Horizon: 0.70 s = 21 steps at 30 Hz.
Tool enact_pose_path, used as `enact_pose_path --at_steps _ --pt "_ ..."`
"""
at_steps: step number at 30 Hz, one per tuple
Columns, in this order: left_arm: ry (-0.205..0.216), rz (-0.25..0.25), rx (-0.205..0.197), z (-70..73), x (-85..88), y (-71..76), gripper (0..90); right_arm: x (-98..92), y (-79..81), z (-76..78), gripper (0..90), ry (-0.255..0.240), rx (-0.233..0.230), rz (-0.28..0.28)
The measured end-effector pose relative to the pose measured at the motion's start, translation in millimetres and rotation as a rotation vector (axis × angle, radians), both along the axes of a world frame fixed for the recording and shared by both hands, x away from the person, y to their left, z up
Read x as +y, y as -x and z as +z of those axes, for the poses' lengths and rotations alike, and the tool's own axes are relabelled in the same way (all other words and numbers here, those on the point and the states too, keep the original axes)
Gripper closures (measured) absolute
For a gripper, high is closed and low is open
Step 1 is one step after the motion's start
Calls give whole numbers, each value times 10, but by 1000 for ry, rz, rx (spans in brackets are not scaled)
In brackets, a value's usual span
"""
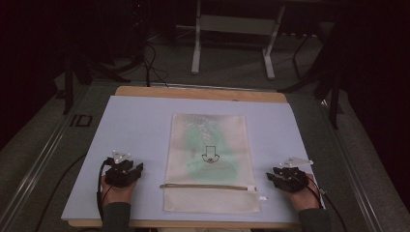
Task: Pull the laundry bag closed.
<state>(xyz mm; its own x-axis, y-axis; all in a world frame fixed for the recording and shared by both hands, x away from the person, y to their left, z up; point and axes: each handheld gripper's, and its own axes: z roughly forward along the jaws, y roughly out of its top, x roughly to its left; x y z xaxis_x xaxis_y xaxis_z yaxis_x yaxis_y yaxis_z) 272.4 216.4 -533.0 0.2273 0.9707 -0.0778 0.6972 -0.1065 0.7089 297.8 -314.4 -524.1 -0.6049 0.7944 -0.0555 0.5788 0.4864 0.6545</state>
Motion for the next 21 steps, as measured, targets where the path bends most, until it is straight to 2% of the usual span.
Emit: enact_pose_path --at_steps 2,8,11,14,21 --pt "-14 -23 -5 -1 -37 -3 599 38 11 10 579 10 11 22" --pt "-57 -79 -33 17 -101 -1 612 94 27 16 578 20 15 36" --pt "-50 -87 -44 20 -104 -3 611 129 32 26 582 29 20 51" --pt "-16 -86 -29 14 -93 -24 613 158 43 33 592 41 16 60" --pt "-26 -100 -25 22 -96 -28 625 246 106 102 630 59 21 107"
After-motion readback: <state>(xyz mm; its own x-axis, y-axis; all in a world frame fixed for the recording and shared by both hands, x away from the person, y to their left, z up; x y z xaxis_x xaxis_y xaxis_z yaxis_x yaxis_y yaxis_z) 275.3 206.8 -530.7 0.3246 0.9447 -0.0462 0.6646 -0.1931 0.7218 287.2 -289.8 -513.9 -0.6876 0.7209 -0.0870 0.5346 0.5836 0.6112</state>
